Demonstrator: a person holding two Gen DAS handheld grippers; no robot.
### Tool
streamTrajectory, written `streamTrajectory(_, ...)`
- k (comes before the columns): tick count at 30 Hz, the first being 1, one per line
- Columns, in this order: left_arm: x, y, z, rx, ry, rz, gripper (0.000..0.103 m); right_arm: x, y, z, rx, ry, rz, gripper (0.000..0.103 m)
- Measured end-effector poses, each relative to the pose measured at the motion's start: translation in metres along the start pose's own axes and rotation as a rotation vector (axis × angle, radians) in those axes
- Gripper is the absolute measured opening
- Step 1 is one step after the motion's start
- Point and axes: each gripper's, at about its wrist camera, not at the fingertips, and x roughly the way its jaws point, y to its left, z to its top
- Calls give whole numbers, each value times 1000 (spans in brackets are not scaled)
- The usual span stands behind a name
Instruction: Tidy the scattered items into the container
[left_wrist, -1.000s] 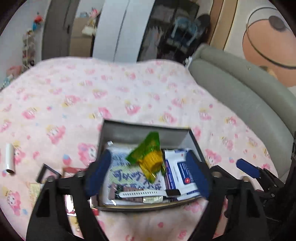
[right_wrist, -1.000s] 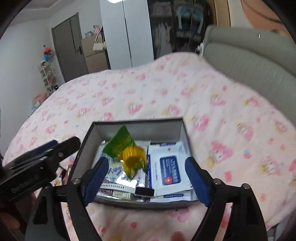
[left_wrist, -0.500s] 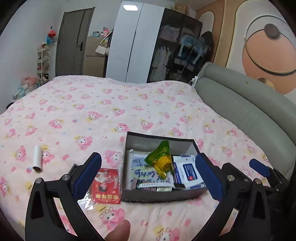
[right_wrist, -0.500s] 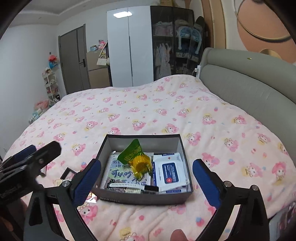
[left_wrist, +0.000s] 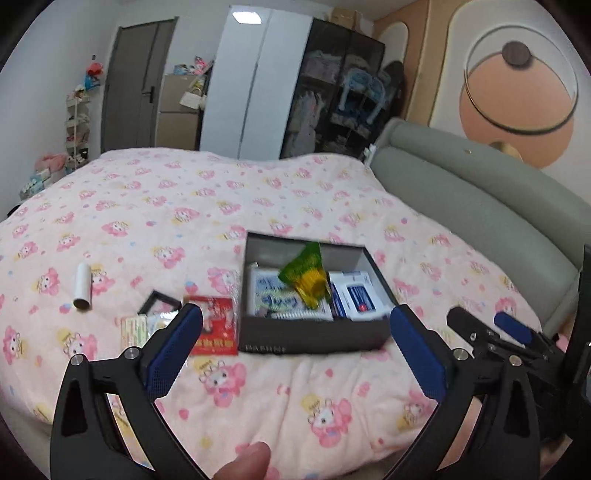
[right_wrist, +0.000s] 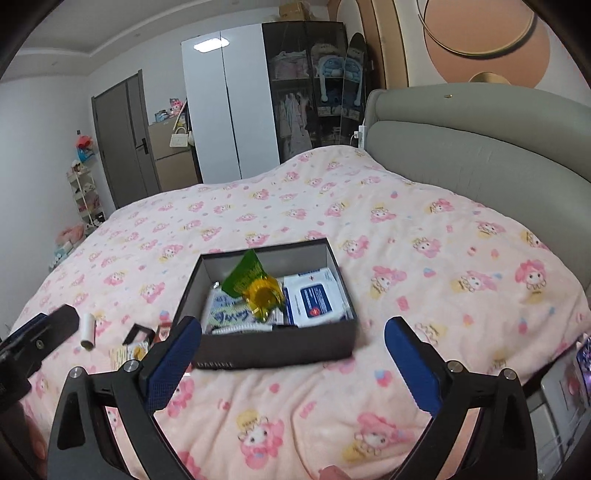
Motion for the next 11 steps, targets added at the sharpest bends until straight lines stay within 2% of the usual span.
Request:
streamTrajectory(6, 4, -13, -10, 47, 25, -5, 102, 2, 6, -6, -17, 17, 18, 100)
streamTrajectory(11, 4, -15, -11, 36, 25, -6, 102, 4, 8, -8, -5, 35, 47, 100)
